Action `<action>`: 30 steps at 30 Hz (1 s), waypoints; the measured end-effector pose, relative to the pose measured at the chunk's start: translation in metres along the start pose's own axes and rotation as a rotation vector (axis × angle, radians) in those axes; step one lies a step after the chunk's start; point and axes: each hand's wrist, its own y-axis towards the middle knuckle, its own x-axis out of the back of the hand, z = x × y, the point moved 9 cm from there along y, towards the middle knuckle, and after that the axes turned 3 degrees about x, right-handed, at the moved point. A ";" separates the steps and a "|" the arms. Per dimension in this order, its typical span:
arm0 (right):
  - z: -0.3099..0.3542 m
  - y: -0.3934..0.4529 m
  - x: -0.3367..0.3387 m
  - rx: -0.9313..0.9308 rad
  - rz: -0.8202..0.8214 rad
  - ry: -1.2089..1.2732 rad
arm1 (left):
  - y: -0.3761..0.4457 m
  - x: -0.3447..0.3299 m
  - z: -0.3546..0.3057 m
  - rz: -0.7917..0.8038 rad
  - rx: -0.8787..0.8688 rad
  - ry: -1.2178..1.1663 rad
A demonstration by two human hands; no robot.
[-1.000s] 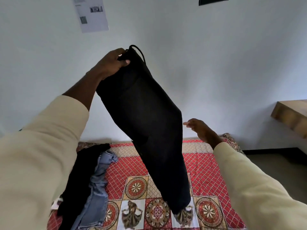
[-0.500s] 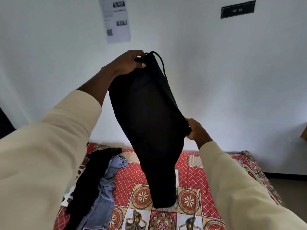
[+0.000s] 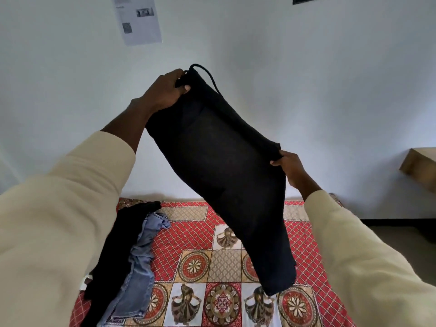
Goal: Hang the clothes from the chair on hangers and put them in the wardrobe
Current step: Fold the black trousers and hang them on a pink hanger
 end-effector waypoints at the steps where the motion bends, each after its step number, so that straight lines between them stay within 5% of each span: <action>1: 0.005 0.001 0.016 -0.007 -0.045 -0.032 | -0.006 -0.012 0.010 -0.002 0.023 -0.006; 6: 0.047 0.010 0.076 0.012 -0.221 -0.387 | -0.068 -0.111 0.076 -0.049 0.206 -0.187; 11: 0.015 0.045 0.042 -0.027 -0.048 -0.780 | -0.156 -0.204 0.154 -0.037 0.481 -0.359; 20: -0.247 0.049 -0.157 -0.215 0.484 -1.069 | -0.297 -0.307 0.357 0.186 0.832 -0.219; 24: -0.383 0.055 -0.226 -0.378 0.466 -1.090 | -0.343 -0.376 0.474 0.284 0.927 -0.163; 30: -0.509 0.075 -0.299 -0.319 0.393 -1.090 | -0.385 -0.475 0.605 0.313 1.005 -0.156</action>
